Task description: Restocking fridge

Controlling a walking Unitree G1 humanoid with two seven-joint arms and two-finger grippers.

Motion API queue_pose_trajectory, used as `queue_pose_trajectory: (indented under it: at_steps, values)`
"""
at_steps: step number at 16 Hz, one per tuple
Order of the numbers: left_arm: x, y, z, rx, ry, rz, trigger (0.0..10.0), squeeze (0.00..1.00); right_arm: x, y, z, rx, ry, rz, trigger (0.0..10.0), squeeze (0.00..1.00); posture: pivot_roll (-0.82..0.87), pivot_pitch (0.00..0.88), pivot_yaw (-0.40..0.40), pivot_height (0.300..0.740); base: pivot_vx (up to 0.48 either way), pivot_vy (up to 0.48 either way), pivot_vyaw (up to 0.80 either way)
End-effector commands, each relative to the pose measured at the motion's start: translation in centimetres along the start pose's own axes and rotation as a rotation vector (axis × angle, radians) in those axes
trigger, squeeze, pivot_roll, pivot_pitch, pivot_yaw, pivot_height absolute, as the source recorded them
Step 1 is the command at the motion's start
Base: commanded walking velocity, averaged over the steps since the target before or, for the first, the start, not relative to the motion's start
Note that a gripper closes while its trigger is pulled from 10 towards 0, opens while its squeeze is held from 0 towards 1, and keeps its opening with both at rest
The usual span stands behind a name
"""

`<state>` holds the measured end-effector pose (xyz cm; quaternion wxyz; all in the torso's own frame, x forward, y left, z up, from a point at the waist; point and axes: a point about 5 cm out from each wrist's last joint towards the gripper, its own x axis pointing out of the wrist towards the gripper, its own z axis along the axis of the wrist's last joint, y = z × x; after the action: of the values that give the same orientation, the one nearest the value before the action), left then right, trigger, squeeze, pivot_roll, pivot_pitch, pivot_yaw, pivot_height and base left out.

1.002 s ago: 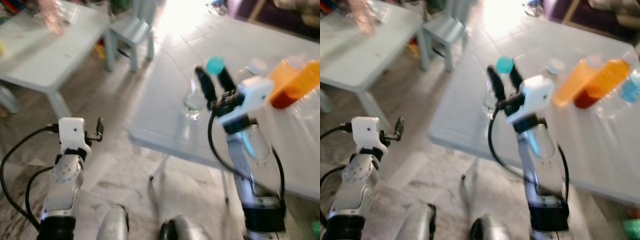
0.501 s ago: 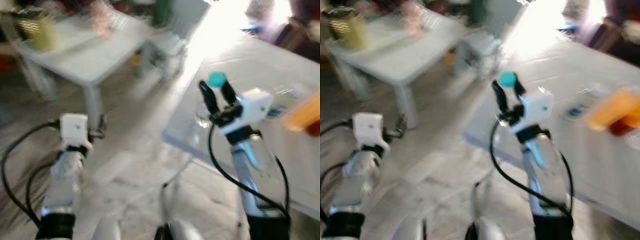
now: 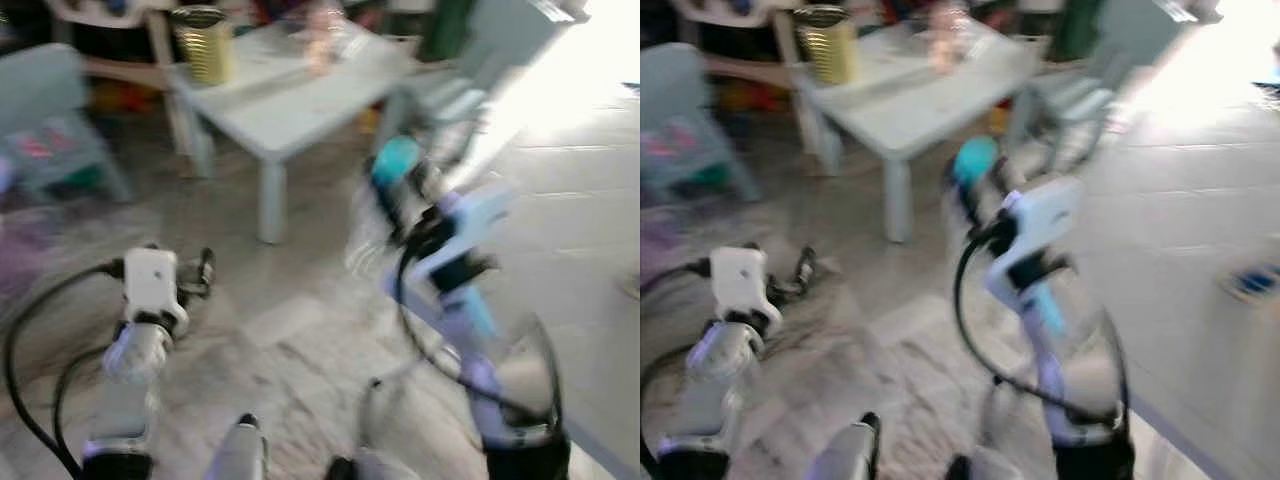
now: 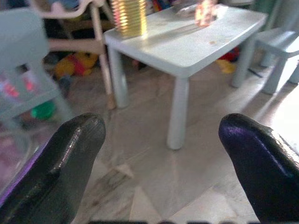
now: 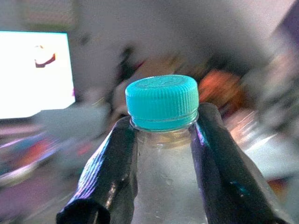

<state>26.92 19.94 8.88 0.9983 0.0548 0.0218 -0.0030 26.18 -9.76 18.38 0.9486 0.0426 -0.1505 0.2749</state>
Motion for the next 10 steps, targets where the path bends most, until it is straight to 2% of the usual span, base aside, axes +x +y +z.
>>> queue_pose_trajectory:
  at_steps: [1, 5, 10]
  values:
    - [-1.0, 0.2, -0.9, 0.003, 0.032, 0.014, 10.0, 0.00, -0.9, -0.6, -1.1, 0.007, 0.055, -0.040, 10.0, 0.00, 0.08, 0.157, -0.088, 0.740, 0.000, 0.000, 0.80]
    - [-2.5, 0.4, -2.8, -0.002, 0.095, 0.031, 10.0, 0.00, -3.3, -2.4, -2.9, -0.040, 0.139, -0.174, 10.0, 0.00, 0.07, 0.136, -0.090, 0.740, 0.000, 0.000, 0.80]
    - [-1.7, 0.0, -2.3, -0.004, 0.075, 0.040, 10.0, 0.00, -3.9, -2.9, -3.9, -0.044, 0.167, -0.208, 10.0, 0.00, 0.07, 0.126, -0.091, 0.740, 0.000, 0.000, 0.80]
